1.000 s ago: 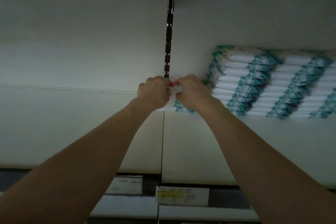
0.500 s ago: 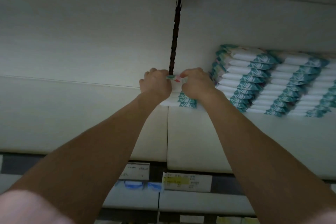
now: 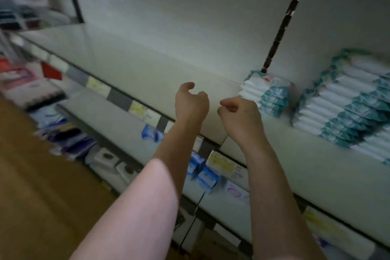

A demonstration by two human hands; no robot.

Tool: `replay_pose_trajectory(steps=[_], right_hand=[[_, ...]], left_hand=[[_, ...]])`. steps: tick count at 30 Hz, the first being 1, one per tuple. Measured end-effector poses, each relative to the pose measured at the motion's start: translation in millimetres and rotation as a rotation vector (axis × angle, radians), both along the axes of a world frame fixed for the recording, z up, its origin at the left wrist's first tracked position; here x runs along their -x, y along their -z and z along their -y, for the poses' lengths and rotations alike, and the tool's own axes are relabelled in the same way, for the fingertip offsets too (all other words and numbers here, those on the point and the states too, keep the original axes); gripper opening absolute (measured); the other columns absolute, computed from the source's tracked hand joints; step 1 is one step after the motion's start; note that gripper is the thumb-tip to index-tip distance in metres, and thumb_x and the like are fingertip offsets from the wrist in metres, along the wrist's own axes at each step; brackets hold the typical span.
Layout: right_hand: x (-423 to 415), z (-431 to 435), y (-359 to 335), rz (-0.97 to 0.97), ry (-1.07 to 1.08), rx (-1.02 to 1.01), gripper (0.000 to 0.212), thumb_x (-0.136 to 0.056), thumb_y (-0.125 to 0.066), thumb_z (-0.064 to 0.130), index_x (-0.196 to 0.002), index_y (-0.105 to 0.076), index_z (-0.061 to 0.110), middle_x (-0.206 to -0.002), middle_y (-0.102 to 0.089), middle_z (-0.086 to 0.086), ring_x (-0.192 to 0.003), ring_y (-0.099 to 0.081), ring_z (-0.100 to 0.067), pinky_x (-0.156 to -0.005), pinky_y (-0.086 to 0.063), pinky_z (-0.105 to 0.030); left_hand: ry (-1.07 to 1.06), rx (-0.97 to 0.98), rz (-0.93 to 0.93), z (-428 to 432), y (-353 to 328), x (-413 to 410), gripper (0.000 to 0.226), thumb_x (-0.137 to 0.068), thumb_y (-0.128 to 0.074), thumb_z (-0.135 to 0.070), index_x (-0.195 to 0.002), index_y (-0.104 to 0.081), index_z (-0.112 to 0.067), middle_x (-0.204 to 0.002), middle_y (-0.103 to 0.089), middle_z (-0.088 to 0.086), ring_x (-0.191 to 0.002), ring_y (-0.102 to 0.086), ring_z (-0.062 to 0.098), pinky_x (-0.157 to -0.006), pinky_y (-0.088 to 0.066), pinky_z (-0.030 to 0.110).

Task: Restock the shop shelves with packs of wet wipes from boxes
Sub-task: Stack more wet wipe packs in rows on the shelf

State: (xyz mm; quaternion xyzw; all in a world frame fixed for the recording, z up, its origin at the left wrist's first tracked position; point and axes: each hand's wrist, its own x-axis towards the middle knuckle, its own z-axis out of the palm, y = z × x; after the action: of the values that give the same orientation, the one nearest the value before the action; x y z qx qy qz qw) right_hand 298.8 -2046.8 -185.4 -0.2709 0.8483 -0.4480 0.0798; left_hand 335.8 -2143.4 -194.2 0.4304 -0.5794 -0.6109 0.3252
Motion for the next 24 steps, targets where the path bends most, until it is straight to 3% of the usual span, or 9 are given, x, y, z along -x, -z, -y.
replay_pose_trajectory(steps=[3,7,10,14,18,22,24], right_hand=[[-26,-3,8,0.020,-0.112,-0.012,0.028,-0.092,-0.057,0.020,-0.119,-0.065,0.021,-0.115,-0.064,0.004,-0.096,-0.056,-0.008,-0.085,-0.043,-0.022],[-64,0,20,-0.003,-0.264,-0.052,0.025,-0.088,-0.057,0.018,-0.110,-0.070,0.018,-0.113,-0.069,-0.003,-0.106,-0.062,-0.020,-0.091,-0.047,-0.028],[-96,8,20,-0.015,-0.378,-0.075,0.024,-0.088,-0.059,0.019,-0.109,-0.071,0.017,-0.110,-0.070,-0.004,-0.106,-0.062,-0.021,-0.086,-0.042,-0.023],[-156,20,25,0.005,-0.543,-0.064,0.024,-0.087,-0.060,0.019,-0.108,-0.071,0.015,-0.107,-0.071,-0.007,-0.105,-0.063,-0.021,-0.091,-0.047,-0.028],[-226,26,37,-0.015,-0.714,-0.077,0.022,-0.089,-0.060,0.026,-0.106,-0.072,0.020,-0.104,-0.071,-0.002,-0.099,-0.064,-0.019,-0.085,-0.049,-0.027],[-313,25,48,0.008,-0.915,-0.114,0.022,-0.090,-0.058,0.029,-0.105,-0.071,0.021,-0.103,-0.070,0.002,-0.097,-0.063,-0.018,-0.087,-0.053,-0.036],[-356,21,53,0.006,-1.011,-0.119,0.021,-0.091,-0.058,0.028,-0.107,-0.070,0.021,-0.102,-0.069,0.004,-0.094,-0.062,-0.013,-0.080,-0.051,-0.029]], left_hand=[[-0.180,-0.062,-0.033,-9,11,-36,0.039,-0.092,-0.052,-0.010,-0.130,-0.050,-0.015,-0.088,-0.059,0.004,-0.089,-0.062,0.022,-0.081,-0.055,0.034],[-0.387,-0.090,-0.076,-10,23,-89,0.036,-0.087,-0.057,-0.011,-0.122,-0.054,-0.013,-0.102,-0.064,0.015,-0.087,-0.062,0.026,-0.078,-0.051,0.031],[-0.508,-0.110,-0.028,-13,29,-137,0.030,-0.087,-0.055,-0.016,-0.116,-0.055,-0.021,-0.113,-0.064,0.011,-0.101,-0.064,0.030,-0.091,-0.053,0.041],[-0.670,-0.107,0.004,-16,38,-204,0.035,-0.083,-0.058,-0.019,-0.118,-0.057,-0.021,-0.111,-0.065,0.008,-0.102,-0.064,0.029,-0.091,-0.053,0.042],[-0.825,-0.138,0.016,-27,53,-285,0.035,-0.088,-0.057,-0.016,-0.123,-0.055,-0.020,-0.118,-0.063,0.006,-0.104,-0.063,0.025,-0.093,-0.052,0.039],[-1.026,-0.162,0.002,-51,63,-377,0.037,-0.089,-0.056,-0.016,-0.126,-0.052,-0.019,-0.115,-0.062,0.007,-0.093,-0.064,0.023,-0.072,-0.050,0.028],[-1.105,-0.174,0.004,-67,67,-422,0.038,-0.089,-0.056,-0.015,-0.127,-0.052,-0.019,-0.113,-0.062,0.007,-0.089,-0.063,0.021,-0.071,-0.051,0.028]])
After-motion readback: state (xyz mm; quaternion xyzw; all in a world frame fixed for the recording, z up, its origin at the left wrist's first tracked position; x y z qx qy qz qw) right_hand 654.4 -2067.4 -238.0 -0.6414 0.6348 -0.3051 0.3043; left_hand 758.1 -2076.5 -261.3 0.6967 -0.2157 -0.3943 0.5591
